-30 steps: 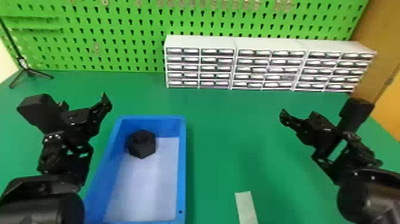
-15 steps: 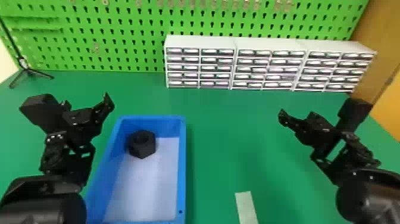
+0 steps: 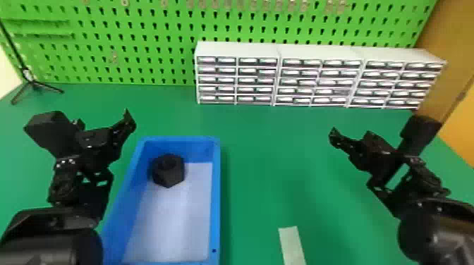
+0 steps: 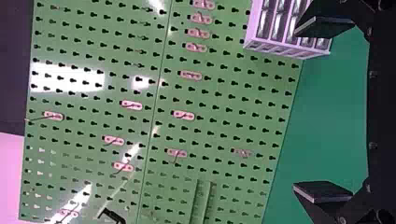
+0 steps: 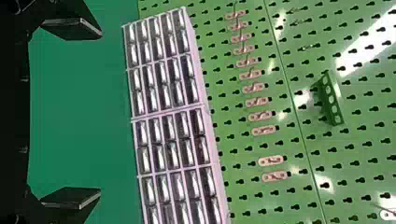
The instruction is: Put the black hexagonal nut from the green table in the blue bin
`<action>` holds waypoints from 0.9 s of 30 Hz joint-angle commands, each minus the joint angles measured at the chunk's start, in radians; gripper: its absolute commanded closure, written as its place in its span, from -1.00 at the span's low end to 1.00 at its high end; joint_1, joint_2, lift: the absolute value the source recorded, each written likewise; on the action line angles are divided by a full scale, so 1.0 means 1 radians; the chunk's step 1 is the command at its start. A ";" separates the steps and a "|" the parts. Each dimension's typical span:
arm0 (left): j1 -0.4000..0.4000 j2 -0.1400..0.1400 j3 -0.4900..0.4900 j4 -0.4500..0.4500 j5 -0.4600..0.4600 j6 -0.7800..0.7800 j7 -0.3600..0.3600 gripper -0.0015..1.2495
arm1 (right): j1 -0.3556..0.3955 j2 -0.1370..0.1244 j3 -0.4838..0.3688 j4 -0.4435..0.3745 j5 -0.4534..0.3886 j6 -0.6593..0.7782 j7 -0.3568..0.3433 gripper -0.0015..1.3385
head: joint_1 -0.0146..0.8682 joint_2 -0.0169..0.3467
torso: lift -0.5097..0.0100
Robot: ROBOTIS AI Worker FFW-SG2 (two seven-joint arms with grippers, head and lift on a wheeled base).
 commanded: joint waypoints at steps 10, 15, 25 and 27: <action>-0.002 0.001 0.000 0.000 0.008 0.000 0.000 -0.80 | -0.001 -0.002 0.001 0.000 -0.009 0.000 0.000 -0.82 | 0.60 -0.86 | 0.59; 0.000 0.001 0.002 0.000 0.008 0.000 0.000 -0.80 | -0.003 -0.002 0.001 0.000 -0.009 0.000 0.000 -0.82 | 0.60 -0.86 | 0.59; 0.000 -0.001 0.000 0.000 0.009 0.000 0.000 -0.80 | -0.003 -0.003 0.003 0.000 -0.011 0.000 0.000 -0.82 | 0.60 -0.86 | 0.59; 0.000 0.001 0.000 0.000 0.008 0.000 0.000 -0.80 | -0.003 -0.003 0.003 0.000 -0.012 0.000 0.000 -0.82 | 0.60 -0.86 | 0.59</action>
